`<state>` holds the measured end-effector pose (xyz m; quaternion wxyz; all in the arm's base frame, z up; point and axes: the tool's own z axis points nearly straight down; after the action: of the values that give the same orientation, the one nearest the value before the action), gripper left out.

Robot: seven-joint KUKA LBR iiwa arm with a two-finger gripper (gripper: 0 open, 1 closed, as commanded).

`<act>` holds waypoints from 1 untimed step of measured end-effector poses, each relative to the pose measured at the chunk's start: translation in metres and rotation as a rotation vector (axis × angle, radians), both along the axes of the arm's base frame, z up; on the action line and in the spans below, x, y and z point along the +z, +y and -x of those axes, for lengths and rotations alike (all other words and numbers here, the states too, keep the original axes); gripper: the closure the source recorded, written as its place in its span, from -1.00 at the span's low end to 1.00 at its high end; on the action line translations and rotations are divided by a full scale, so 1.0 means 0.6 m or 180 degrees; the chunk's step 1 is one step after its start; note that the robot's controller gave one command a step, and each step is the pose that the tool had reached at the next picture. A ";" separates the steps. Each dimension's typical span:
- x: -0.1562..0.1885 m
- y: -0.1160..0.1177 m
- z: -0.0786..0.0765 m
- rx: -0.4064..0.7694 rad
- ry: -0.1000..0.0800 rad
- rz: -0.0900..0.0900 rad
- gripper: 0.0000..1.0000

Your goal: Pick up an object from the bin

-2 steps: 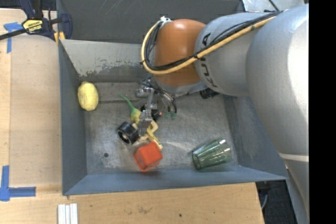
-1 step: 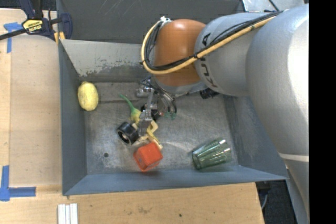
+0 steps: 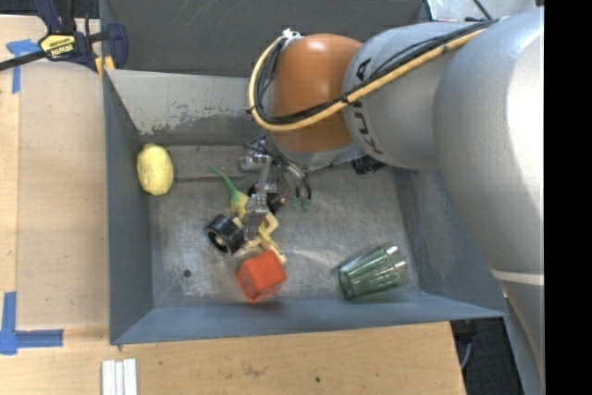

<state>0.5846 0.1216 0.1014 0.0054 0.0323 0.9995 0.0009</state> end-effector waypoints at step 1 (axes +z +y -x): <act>0.000 0.000 0.000 -0.0001 0.0000 0.0000 1.00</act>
Offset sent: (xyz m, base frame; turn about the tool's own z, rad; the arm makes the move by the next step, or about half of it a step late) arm -0.0001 0.0000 0.0334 0.0000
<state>0.5845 0.1217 0.1014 0.0053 0.0324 0.9995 0.0009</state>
